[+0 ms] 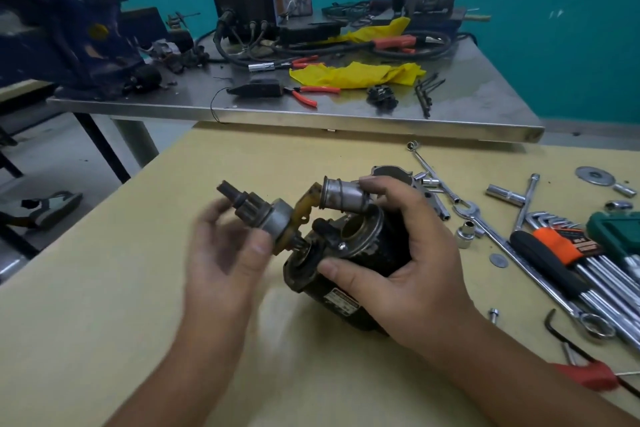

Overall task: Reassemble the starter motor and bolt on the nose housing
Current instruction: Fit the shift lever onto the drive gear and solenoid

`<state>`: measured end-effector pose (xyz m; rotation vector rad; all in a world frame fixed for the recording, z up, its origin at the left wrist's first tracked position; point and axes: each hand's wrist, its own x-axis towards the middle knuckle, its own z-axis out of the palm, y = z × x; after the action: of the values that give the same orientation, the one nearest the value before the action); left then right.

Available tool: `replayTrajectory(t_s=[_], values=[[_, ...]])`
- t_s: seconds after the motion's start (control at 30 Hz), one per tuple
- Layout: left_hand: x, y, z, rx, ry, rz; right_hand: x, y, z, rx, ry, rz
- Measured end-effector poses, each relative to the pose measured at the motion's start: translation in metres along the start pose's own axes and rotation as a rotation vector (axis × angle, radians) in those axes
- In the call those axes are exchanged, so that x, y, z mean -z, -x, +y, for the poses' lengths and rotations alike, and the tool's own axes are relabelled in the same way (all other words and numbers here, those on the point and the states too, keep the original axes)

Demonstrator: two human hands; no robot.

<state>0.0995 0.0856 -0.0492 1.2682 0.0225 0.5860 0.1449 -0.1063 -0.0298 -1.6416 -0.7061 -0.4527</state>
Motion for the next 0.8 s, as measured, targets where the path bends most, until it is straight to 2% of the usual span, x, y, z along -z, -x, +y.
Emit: replayTrajectory(t_s=[0.03,0.07,0.13,0.27,0.43,0.53,0.6,0.67,0.73,0.8], values=[[-0.003,0.005,-0.010,0.150,0.059,-0.132,0.000,0.000,0.000,0.007,-0.001,0.006],[-0.007,0.009,-0.017,0.199,0.042,-0.266,0.000,0.000,0.000,0.011,0.002,0.012],[-0.019,0.014,-0.023,0.106,-0.100,-0.400,-0.001,0.000,-0.001,0.009,0.008,0.022],[-0.033,0.015,-0.014,0.023,-0.140,-0.345,0.001,-0.001,-0.001,0.049,0.024,0.032],[-0.020,-0.001,0.016,-0.054,-0.374,-0.347,-0.006,0.005,-0.003,0.025,-0.282,0.020],[-0.008,-0.012,0.034,-0.084,-0.506,-0.355,-0.006,0.001,-0.003,-0.040,-0.278,0.083],[0.001,-0.016,0.045,-0.081,-0.582,-0.398,-0.001,-0.003,-0.004,-0.087,-0.194,0.064],[0.010,-0.019,0.052,-0.086,-0.609,-0.432,0.007,-0.008,-0.007,-0.102,-0.119,-0.012],[0.014,-0.019,0.055,-0.092,-0.611,-0.443,0.017,-0.015,-0.015,-0.119,-0.101,-0.173],[0.015,-0.015,0.054,-0.114,-0.617,-0.437,0.025,-0.024,-0.021,-0.083,0.052,-0.338]])
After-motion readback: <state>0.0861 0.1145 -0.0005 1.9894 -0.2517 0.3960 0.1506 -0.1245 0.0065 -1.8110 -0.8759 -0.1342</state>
